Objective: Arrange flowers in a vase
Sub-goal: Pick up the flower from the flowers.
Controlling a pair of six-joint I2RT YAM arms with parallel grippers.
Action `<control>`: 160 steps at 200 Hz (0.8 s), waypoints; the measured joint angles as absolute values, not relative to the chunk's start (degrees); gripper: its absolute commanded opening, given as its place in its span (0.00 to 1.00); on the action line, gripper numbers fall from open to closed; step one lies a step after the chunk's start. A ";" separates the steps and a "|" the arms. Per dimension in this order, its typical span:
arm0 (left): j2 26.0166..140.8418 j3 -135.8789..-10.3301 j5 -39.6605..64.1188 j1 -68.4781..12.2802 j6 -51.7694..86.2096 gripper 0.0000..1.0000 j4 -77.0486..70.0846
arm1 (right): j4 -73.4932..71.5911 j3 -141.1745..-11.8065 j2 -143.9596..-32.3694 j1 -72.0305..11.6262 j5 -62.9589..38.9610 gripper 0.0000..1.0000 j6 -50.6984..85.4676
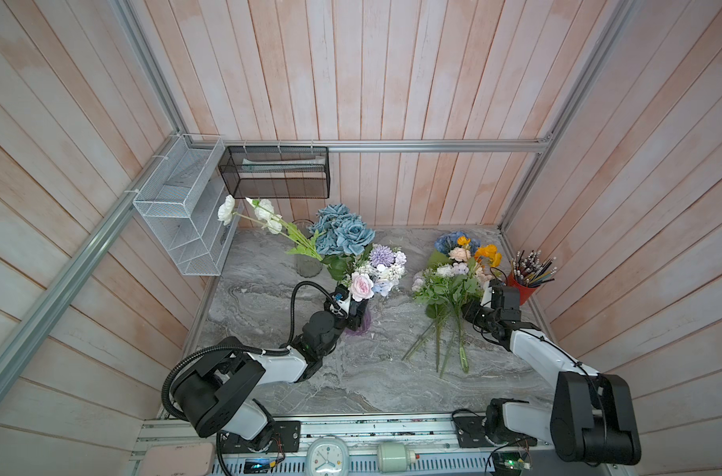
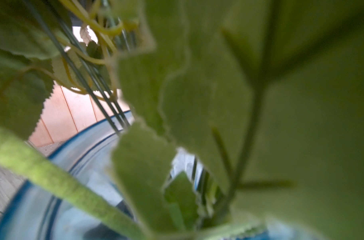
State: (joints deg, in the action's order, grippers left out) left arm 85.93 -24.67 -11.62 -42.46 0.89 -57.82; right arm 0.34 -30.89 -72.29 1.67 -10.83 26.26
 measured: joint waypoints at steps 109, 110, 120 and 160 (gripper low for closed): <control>86.04 -24.64 -12.10 -42.65 0.89 0.00 -57.91 | -2.20 -30.89 -74.04 1.87 -11.49 0.04 24.62; 86.04 -24.64 -12.10 -42.65 0.89 0.00 -57.91 | -2.22 -30.89 -74.04 1.89 -11.49 0.03 24.69; 86.04 -24.64 -12.19 -42.68 0.89 0.00 -57.91 | -2.44 -30.92 -74.04 1.87 -11.53 0.00 23.94; 86.04 -24.64 -12.27 -42.70 0.89 0.00 -57.91 | -1.80 -31.18 -72.42 1.93 -11.42 0.00 22.13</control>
State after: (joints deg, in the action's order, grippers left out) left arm 86.04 -24.64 -12.27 -42.70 0.89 -57.91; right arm -1.80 -31.18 -72.42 1.93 -11.42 22.13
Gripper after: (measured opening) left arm 0.689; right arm 0.058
